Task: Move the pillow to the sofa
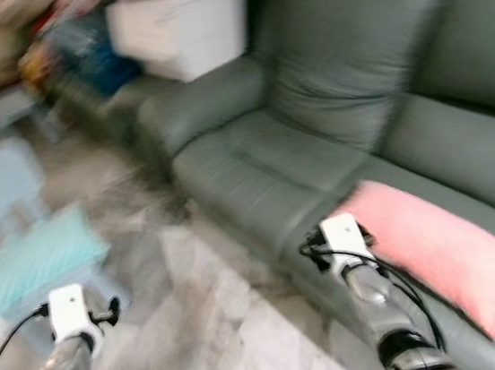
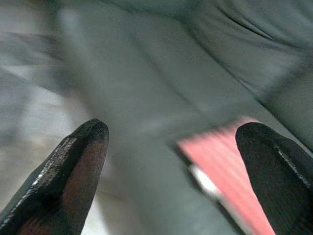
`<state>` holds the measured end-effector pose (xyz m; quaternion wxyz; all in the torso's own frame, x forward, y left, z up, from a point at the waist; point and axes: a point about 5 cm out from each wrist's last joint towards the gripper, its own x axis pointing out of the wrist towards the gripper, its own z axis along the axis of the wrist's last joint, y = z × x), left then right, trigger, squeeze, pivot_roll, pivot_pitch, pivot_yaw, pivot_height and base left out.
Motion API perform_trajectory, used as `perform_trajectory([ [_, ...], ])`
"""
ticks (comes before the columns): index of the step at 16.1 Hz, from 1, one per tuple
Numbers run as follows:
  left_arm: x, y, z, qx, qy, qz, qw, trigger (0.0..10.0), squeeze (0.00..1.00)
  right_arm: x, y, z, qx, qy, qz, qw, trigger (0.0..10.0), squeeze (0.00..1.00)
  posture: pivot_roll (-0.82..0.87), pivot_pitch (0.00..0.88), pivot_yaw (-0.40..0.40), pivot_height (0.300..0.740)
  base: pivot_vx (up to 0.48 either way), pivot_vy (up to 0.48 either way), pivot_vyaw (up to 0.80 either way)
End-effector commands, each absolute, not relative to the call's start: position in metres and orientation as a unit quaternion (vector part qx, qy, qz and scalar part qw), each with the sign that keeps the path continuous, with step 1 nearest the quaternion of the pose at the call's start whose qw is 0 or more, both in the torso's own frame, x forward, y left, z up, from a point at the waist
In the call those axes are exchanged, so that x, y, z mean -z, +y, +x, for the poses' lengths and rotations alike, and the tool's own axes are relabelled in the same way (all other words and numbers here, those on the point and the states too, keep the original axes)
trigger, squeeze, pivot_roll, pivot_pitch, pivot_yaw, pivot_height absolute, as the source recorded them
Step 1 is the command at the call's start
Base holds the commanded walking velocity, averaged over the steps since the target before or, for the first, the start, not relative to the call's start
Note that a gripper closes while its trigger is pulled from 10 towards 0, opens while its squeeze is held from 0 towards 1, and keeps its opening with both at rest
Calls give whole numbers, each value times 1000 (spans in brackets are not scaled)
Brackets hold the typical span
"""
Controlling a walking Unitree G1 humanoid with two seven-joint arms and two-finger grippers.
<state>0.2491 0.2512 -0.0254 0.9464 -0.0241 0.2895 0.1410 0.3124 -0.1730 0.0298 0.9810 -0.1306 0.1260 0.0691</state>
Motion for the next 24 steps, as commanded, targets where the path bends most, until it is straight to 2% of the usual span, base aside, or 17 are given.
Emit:
perform_trajectory([
  [1, 19, 256, 255, -153, 272, -30, 949, 10000, 0, -30, -166, 314, -83, 128, -128, 980, 10000, 0, -135, 0, -22, 740, 0, 0, 0],
  [3, 17, 265, 250, -174, 256, -48, 950, 10000, 0, -34, -150, 319, -121, 125, -142, 975, 10000, 0, -99, 0, -62, 740, 0, 0, 0],
  [6, 19, 269, 247, -192, 255, -58, 946, 10000, 0, -39, -147, 325, -134, 124, -145, 973, 10000, 0, -85, 0, -82, 740, 0, 0, 0],
  [8, 18, 266, 249, -177, 253, -60, 949, 10000, 0, -40, -146, 326, -129, 122, -139, 974, 10000, 0, -89, 0, -72, 740, 0, 0, 0],
  [10, 12, 258, 260, -142, 244, -39, 959, 10000, 0, -39, -152, 325, -102, 119, -128, 979, 10000, 0, -110, 0, -30, 740, 0, 0, 0],
  [16, -4, 251, 279, -121, 215, -28, 969, 10000, 0, -32, -150, 317, -99, 121, -117, 981, 10000, 0, -140, 0, 2, 740, 0, 0, 800],
  [22, -1, 251, 274, -131, 210, -29, 968, 10000, 0, -27, -147, 312, -109, 124, -114, 980, 10000, 0, -144, 0, -10, 740, 0, 0, 800],
  [24, -2, 253, 273, -135, 199, -4, 971, 10000, 0, -26, -146, 311, -111, 125, -112, 980, 10000, 0, -145, 0, -6, 740, 0, 0, 800],
])
